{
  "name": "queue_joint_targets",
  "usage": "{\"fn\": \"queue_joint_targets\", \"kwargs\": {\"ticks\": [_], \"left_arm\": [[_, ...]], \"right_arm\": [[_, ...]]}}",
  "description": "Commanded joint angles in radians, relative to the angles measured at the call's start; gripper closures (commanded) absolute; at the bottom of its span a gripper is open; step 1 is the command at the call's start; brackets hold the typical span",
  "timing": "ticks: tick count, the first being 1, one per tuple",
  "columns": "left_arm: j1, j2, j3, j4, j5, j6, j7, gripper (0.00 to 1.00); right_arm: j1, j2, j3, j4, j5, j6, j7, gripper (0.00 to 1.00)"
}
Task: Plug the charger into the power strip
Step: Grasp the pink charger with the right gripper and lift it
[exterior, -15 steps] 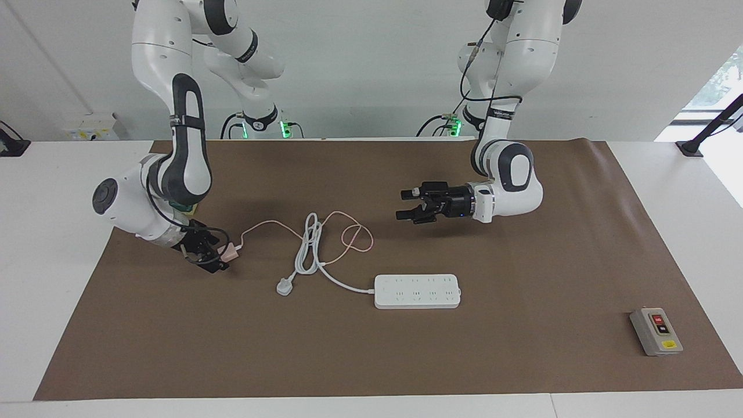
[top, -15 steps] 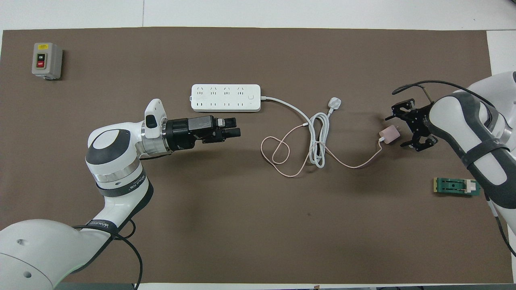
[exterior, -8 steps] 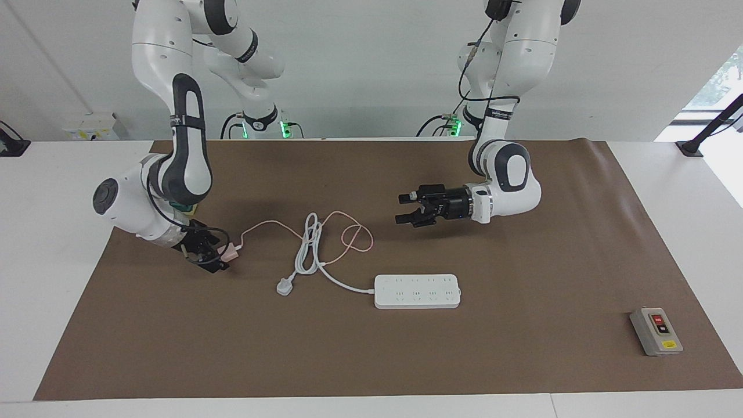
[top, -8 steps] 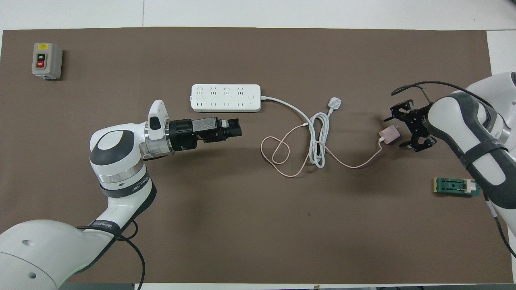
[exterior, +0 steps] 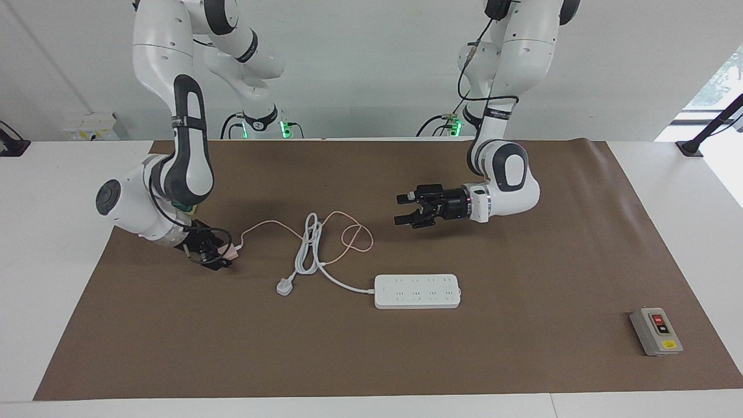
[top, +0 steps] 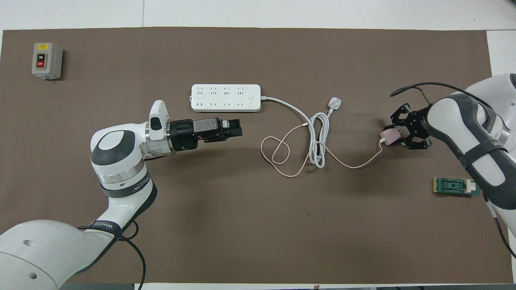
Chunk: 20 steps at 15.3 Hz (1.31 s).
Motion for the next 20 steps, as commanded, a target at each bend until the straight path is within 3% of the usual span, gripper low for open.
{"fn": "queue_joint_targets", "kwargs": {"ticks": [1, 6, 12, 20], "left_arm": [[-0.018, 0.006, 0.011, 0.008, -0.010, 0.011, 0.015, 0.00], [-0.018, 0.006, 0.011, 0.010, -0.010, 0.008, 0.015, 0.00], [-0.017, 0.006, 0.011, 0.019, -0.018, 0.005, 0.015, 0.00], [-0.020, 0.021, 0.009, 0.059, -0.021, 0.010, 0.015, 0.00]], "right_arm": [[0.002, -0.004, 0.003, -0.019, 0.019, 0.016, 0.050, 0.96], [0.001, -0.015, 0.001, 0.010, 0.019, -0.024, 0.088, 0.96], [0.007, -0.096, 0.020, 0.073, 0.019, -0.211, 0.240, 1.00], [0.197, -0.219, 0.024, 0.087, 0.049, -0.265, 0.606, 1.00]]}}
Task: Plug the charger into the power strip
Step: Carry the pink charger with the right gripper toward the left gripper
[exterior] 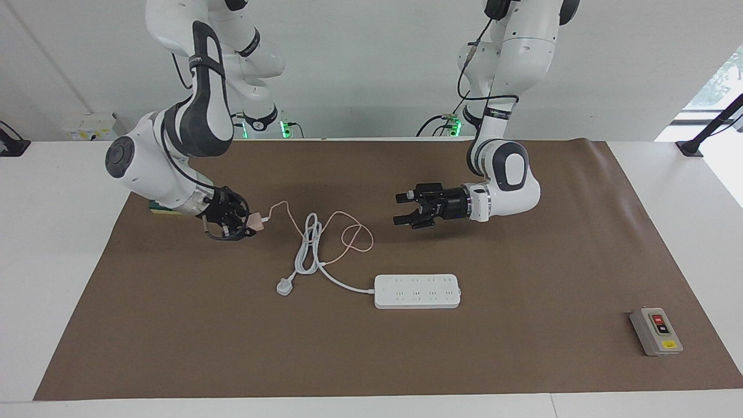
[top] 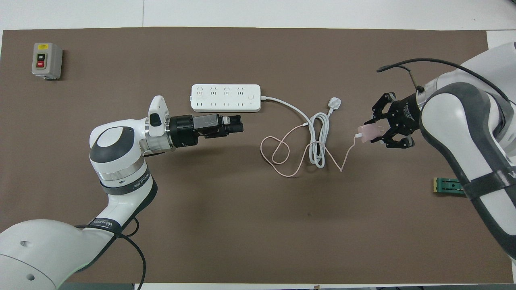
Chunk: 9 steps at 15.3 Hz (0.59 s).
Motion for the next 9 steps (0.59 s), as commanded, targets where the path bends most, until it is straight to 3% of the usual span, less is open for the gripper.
{"fn": "queue_joint_targets", "kwargs": {"ticks": [1, 7, 9], "left_arm": [[-0.022, 0.023, 0.009, 0.028, -0.027, 0.009, 0.013, 0.00], [-0.081, 0.037, 0.009, 0.082, -0.091, 0.068, 0.013, 0.00], [-0.101, 0.038, 0.009, 0.088, -0.120, 0.098, 0.013, 0.00]], "right_arm": [[0.057, -0.026, 0.001, 0.011, 0.033, -0.009, 0.114, 1.00], [0.185, -0.006, 0.001, 0.109, 0.093, 0.036, 0.282, 1.00], [0.227, -0.003, 0.001, 0.108, 0.093, 0.103, 0.322, 1.00]]}}
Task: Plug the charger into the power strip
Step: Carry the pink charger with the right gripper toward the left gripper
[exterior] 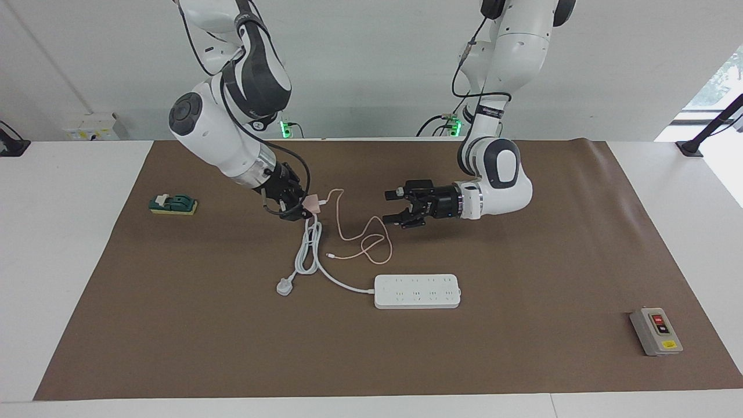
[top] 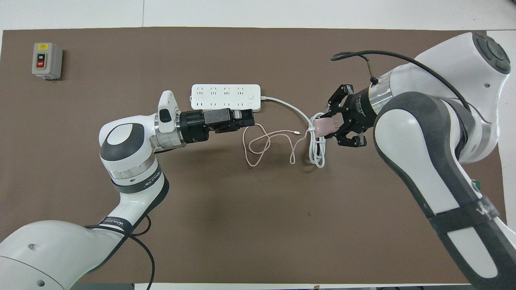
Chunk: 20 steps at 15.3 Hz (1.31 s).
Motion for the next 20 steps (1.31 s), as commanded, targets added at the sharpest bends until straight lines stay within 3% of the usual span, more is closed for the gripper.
{"fn": "queue_joint_targets", "kwargs": {"ticks": [1, 14, 20], "left_arm": [[-0.039, 0.031, 0.011, 0.037, -0.044, 0.044, 0.012, 0.00], [-0.089, 0.048, 0.010, 0.074, -0.060, 0.110, 0.012, 0.00], [-0.093, 0.049, 0.010, 0.071, -0.060, 0.103, 0.013, 0.00]], "right_arm": [[0.045, 0.024, -0.002, 0.020, 0.022, 0.078, 0.062, 1.00], [0.179, 0.055, 0.000, 0.043, 0.022, 0.316, 0.268, 1.00], [0.199, 0.041, 0.000, -0.009, 0.022, 0.321, 0.279, 1.00]]}}
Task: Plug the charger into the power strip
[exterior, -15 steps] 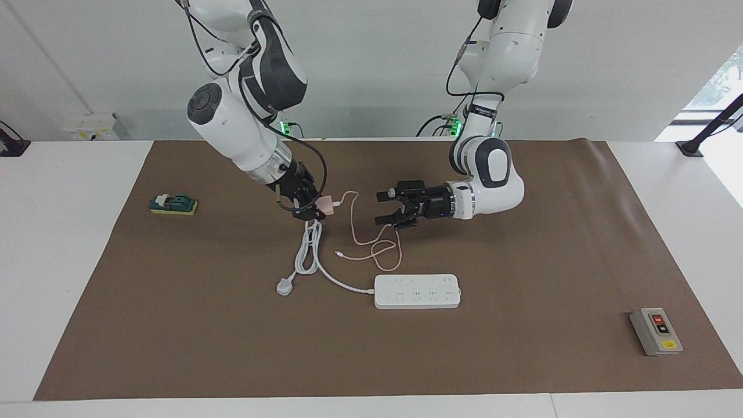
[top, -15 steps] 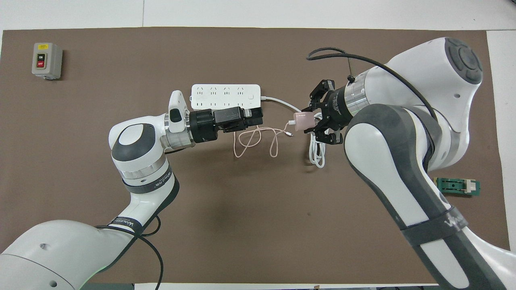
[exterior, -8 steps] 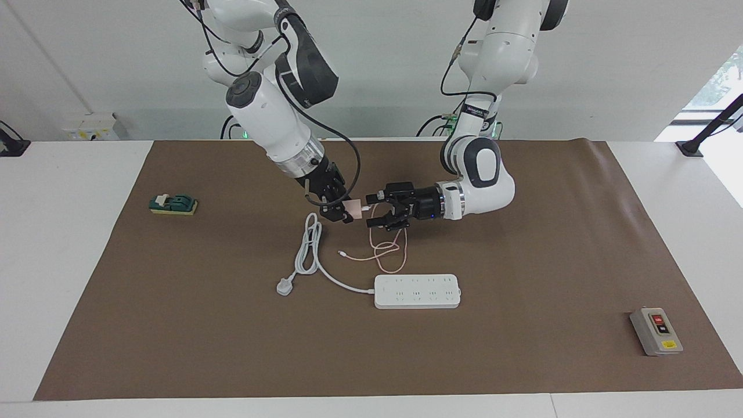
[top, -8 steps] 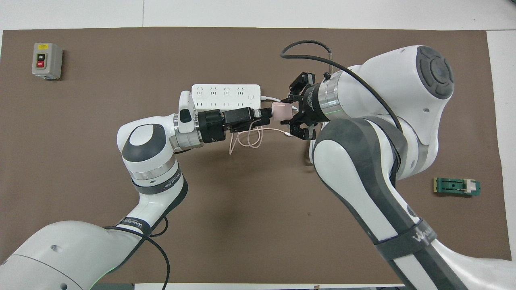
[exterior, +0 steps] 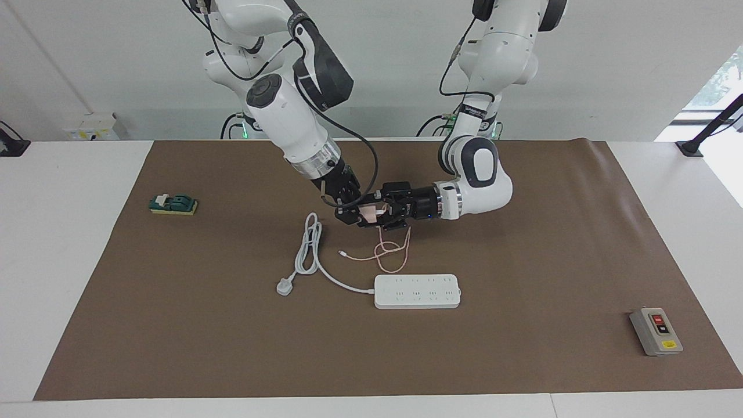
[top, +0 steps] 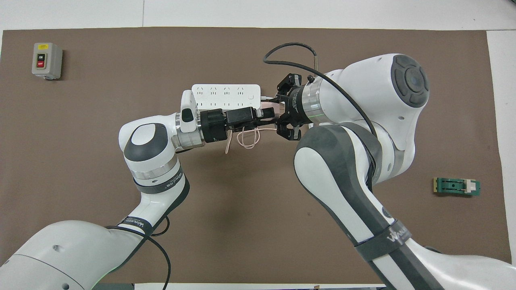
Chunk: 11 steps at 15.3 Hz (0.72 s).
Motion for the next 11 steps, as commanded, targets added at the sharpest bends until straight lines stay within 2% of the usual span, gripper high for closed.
{"fn": "queue_joint_targets", "kwargs": {"ticks": [1, 4, 11], "left_arm": [[-0.018, 0.017, 0.011, 0.016, -0.024, 0.011, 0.013, 0.00], [-0.018, 0.017, 0.011, 0.015, -0.024, 0.012, 0.013, 0.00], [-0.009, 0.016, 0.013, 0.004, -0.018, 0.001, 0.013, 0.00]], "right_arm": [[0.006, -0.018, -0.001, -0.039, 0.021, 0.002, 0.022, 1.00], [0.006, -0.028, -0.001, -0.048, 0.021, -0.057, 0.022, 1.00], [0.004, -0.034, -0.002, -0.054, 0.020, -0.069, 0.022, 1.00]]}}
